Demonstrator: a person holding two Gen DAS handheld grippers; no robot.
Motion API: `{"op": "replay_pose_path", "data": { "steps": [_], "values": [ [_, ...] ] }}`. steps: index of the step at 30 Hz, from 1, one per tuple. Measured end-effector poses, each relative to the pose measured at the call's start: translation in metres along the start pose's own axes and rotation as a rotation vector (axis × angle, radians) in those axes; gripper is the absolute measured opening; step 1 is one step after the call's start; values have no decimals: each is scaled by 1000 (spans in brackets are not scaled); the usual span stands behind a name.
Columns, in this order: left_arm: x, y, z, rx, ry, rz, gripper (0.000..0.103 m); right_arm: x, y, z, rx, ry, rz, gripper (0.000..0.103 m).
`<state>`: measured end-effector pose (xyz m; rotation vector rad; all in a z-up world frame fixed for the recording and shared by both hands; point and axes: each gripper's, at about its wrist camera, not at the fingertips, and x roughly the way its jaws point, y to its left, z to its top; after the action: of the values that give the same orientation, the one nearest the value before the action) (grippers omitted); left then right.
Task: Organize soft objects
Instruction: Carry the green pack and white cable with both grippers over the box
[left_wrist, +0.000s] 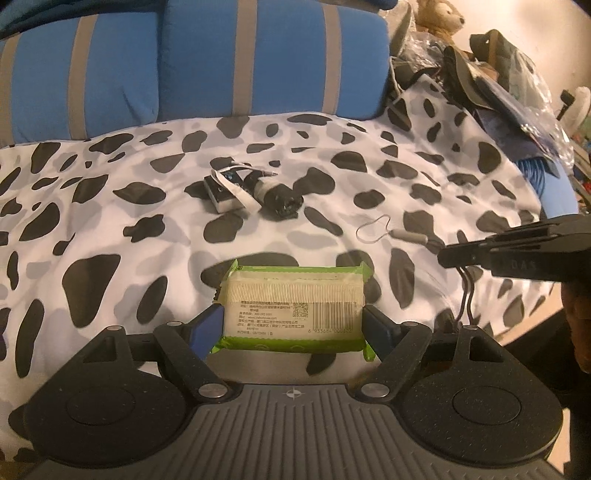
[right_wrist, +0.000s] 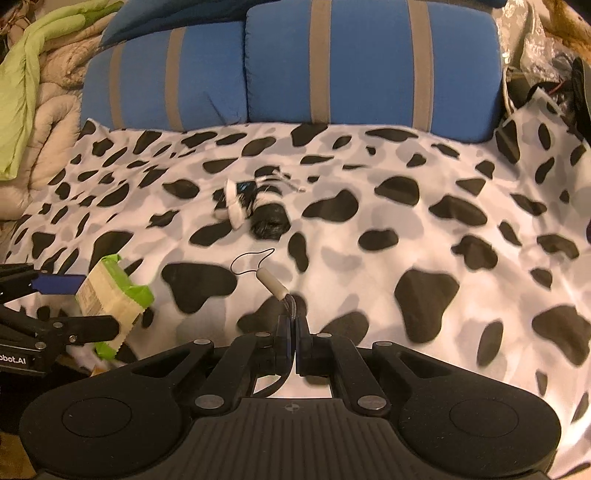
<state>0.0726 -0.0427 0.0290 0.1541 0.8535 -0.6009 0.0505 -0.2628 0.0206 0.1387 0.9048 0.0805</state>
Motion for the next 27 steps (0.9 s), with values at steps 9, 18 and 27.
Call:
{"op": "replay_pose_path", "data": {
  "steps": [9,18,27],
  "values": [
    [-13,-10,-26,-10,53,-4,79,-20,17,-31,-14,42,26,4],
    [-21,-28,-53,10,151,-24,79,-29,39,-63,-47,162,55,4],
    [-22,-35,-67,0,230,-24,80,-28,53,-78,-78,244,35,4]
  ]
}}
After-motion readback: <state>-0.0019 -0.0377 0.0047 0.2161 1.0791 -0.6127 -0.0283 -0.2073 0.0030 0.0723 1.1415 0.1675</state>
